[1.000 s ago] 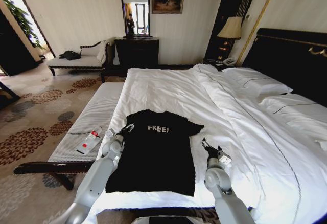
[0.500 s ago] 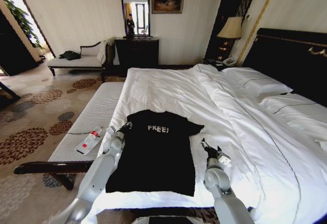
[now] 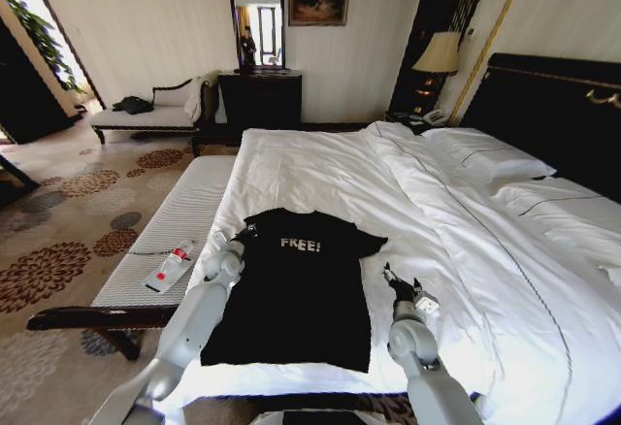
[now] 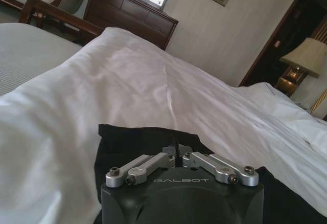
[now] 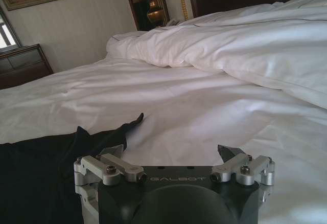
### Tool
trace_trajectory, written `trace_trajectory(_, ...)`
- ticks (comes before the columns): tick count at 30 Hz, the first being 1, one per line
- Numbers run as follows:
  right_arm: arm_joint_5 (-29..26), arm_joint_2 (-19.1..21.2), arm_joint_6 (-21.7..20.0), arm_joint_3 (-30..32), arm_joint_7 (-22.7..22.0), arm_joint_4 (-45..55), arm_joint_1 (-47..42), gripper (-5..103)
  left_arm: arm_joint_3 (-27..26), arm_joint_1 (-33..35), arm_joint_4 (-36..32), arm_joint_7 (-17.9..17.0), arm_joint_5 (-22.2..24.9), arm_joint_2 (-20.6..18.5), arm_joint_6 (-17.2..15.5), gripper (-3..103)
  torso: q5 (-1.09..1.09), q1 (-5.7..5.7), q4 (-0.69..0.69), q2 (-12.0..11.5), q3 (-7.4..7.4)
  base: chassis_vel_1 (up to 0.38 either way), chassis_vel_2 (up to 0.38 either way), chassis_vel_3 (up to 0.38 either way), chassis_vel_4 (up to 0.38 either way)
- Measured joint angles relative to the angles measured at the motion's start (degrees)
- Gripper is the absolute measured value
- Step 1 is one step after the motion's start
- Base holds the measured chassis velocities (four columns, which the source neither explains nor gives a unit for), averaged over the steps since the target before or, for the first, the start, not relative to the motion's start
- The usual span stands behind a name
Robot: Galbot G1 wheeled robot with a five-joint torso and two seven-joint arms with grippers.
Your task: Fold the clothes on the bed.
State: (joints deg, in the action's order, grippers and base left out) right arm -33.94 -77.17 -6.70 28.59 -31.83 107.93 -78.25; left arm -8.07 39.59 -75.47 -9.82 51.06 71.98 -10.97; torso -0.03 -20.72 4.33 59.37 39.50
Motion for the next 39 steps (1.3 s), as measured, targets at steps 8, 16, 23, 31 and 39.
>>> trace_trajectory(8,0.33,-0.08,0.51,-0.01,0.41,-0.48,0.19,100,3.24,-3.15,3.55,-1.01,-1.05,2.78,0.29,4,0.0,0.0,0.01,0.0,0.0,0.0,0.0,0.0,0.0)
trace_trajectory(16,0.28,0.19,1.03,0.4,1.04,-0.97,0.97,100,1.56,-2.96,-3.39,-5.08,0.85,2.89,-0.98,31,0.0,0.0,0.01,0.0,-0.01,0.0,0.0,0.0,0.0)
trace_trajectory(23,-3.64,0.99,1.31,0.61,2.05,-2.41,4.39,100,-2.99,1.15,-10.74,-8.17,2.93,-0.87,-2.28,59,-0.01,0.0,0.01,0.0,-0.01,0.0,0.0,0.0,0.0)
trace_trajectory(31,-26.14,5.58,0.19,3.54,5.71,-6.89,11.75,100,-11.06,11.34,-18.64,-12.79,-3.3,-7.34,-7.07,91,-0.02,0.0,-0.05,0.0,0.0,0.0,0.0,0.0,0.0)
trace_trajectory(39,-39.84,7.07,-3.49,3.23,6.62,-15.23,19.3,100,-19.32,20.8,-29.44,-12.85,-5.34,-10.53,-7.49,100,0.01,0.0,-0.05,0.0,-0.01,0.0,0.0,0.0,0.0)
